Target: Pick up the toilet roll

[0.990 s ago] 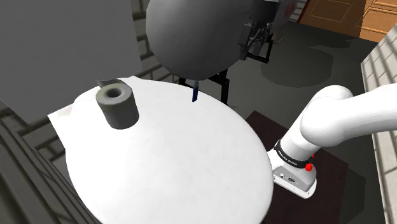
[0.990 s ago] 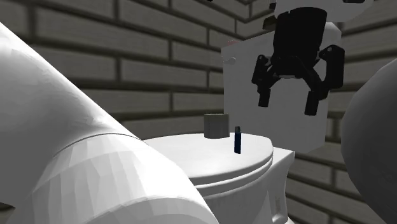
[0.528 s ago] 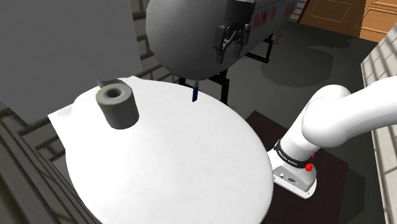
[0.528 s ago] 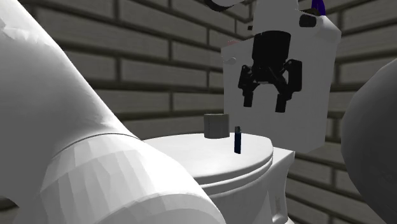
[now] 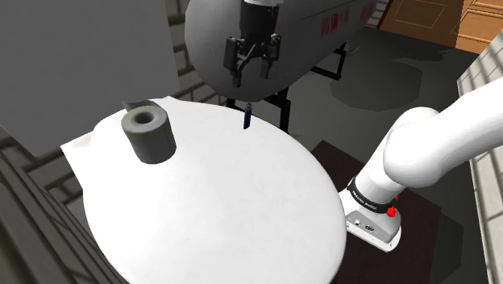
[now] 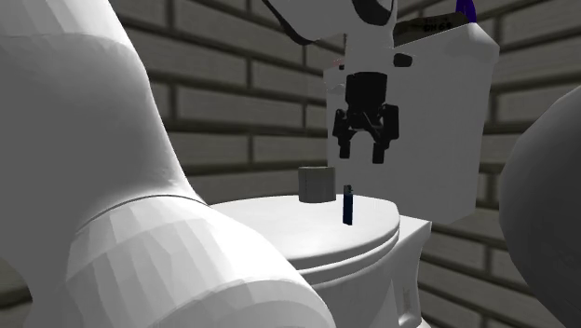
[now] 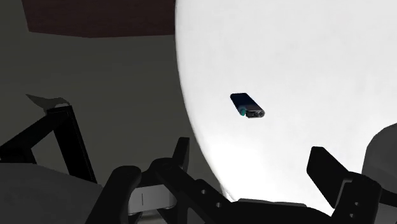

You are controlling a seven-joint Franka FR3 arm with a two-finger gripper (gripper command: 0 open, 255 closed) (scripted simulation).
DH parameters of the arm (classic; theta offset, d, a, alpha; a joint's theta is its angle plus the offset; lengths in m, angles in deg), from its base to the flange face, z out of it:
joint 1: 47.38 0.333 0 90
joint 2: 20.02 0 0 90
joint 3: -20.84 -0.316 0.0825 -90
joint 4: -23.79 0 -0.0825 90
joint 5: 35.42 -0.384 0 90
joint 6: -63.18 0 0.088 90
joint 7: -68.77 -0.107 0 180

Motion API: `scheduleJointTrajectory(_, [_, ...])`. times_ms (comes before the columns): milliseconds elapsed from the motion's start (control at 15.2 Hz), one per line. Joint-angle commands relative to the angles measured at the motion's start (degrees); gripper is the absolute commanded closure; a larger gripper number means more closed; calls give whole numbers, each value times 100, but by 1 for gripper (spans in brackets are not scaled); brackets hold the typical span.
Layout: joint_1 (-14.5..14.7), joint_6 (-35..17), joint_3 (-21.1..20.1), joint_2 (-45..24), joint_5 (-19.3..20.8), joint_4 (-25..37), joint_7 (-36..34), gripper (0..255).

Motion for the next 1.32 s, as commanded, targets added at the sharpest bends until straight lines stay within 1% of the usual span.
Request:
scheduleJointTrajectory(0, [20, -119, -234, -352, 35, 290, -301, 0])
scheduleJointTrajectory(330, [64, -325, -783, -1311, 332, 1129, -1083, 0])
scheduleJointTrajectory(660, [193, -361, -1255, -2424, 915, 2175, -1943, 0])
scheduleJointTrajectory(858, [382, -262, -1453, -3173, 1386, 2931, -2468, 0])
scheduleJointTrajectory(1122, [795, 19, -1562, -4181, 2029, 4056, -3057, 0])
scheduleJointTrajectory(1254, [795, -139, -1540, -4172, 2024, 3892, -3060, 0])
